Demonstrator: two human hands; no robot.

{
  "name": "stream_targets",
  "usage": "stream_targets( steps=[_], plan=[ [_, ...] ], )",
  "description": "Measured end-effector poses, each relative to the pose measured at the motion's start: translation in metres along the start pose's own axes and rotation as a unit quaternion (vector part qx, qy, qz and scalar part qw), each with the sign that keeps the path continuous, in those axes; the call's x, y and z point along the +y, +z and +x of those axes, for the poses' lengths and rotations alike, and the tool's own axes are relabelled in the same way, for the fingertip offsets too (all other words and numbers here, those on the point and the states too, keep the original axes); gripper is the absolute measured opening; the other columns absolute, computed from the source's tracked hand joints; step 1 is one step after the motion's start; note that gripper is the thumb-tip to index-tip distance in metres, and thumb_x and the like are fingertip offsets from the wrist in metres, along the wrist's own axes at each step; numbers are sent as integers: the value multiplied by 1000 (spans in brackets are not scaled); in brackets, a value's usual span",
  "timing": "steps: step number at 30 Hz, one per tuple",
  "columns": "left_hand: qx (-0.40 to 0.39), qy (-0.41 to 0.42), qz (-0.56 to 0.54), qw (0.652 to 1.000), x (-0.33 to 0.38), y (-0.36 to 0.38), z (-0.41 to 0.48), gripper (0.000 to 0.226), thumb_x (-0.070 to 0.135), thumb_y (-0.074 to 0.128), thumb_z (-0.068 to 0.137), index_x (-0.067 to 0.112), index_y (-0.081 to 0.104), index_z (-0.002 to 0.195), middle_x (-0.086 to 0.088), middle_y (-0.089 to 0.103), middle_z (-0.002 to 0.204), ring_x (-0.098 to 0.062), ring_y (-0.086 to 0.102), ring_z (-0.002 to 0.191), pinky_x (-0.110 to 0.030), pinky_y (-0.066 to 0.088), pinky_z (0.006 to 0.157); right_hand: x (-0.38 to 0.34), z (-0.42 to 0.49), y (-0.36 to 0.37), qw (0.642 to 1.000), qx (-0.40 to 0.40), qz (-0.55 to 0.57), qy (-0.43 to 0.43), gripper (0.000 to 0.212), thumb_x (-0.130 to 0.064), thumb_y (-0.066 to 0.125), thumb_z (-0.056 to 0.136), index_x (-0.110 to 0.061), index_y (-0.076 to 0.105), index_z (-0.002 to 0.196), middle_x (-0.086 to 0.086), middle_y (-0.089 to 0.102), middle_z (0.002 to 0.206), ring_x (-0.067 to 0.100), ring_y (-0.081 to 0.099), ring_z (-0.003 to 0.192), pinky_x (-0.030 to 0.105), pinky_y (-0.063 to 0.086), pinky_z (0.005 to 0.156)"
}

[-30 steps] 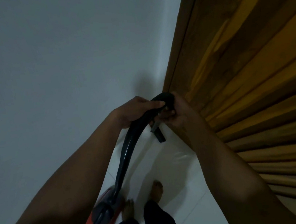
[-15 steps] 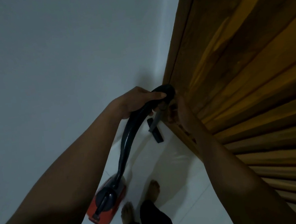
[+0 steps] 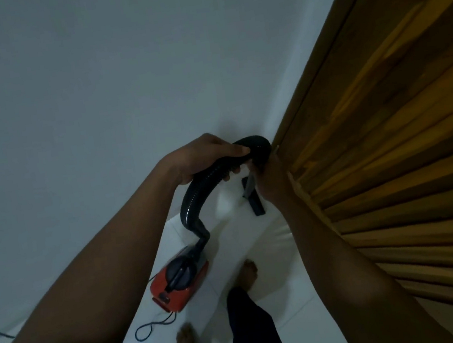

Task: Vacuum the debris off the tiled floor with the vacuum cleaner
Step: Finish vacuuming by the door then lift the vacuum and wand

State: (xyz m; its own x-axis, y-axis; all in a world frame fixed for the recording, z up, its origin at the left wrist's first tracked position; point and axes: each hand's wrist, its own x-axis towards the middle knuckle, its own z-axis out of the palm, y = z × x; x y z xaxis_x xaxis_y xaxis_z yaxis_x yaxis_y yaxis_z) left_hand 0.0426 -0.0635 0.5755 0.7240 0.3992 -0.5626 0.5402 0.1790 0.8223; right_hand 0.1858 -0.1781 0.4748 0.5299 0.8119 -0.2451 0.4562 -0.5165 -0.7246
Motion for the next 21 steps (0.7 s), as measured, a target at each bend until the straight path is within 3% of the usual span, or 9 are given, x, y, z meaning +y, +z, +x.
stream_targets(
  steps=[3,5,9,11,14,21],
  plan=[
    [36,25,50,998,-17,-10,-35,37,43,70,87,8,77,97,-9,77,88,-26,71,77,-36,60,78,-11,-29,14,999,-3,-45,-6,40,-33,49,102,-3,48,128,6,52,111,7,44,85,-7,25,67],
    [64,53,79,993,-30,-11,-58,41,49,71,83,10,78,94,-9,77,89,-30,72,87,-38,59,84,-30,-57,26,998,14,-52,-18,36,-30,52,101,-1,54,122,3,52,97,4,39,70,-9,26,62],
    [109,121,72,984,-65,-13,-105,31,48,73,83,19,77,96,1,78,83,-21,74,82,-35,59,82,-43,-104,62,997,46,-50,-21,17,-26,54,100,-9,53,96,-7,47,72,6,48,62,12,34,62],
    [121,147,70,979,-85,-9,-130,30,45,73,85,19,77,99,3,77,81,-17,74,79,-29,58,78,-39,-128,89,999,46,-20,1,22,-28,54,99,-11,49,85,-7,48,65,5,49,58,18,37,62],
    [155,173,81,969,-112,-2,-157,29,45,71,87,20,77,101,8,76,81,-5,71,73,-16,55,70,-38,-160,119,998,37,23,45,25,-38,53,97,-14,55,91,2,60,75,18,61,71,34,49,65],
    [196,226,135,944,-152,17,-194,27,45,68,88,25,78,104,10,76,94,0,70,84,-23,56,81,-34,-215,150,991,50,79,99,26,-44,55,94,-19,55,100,4,66,87,21,66,77,40,58,73]
  ],
)
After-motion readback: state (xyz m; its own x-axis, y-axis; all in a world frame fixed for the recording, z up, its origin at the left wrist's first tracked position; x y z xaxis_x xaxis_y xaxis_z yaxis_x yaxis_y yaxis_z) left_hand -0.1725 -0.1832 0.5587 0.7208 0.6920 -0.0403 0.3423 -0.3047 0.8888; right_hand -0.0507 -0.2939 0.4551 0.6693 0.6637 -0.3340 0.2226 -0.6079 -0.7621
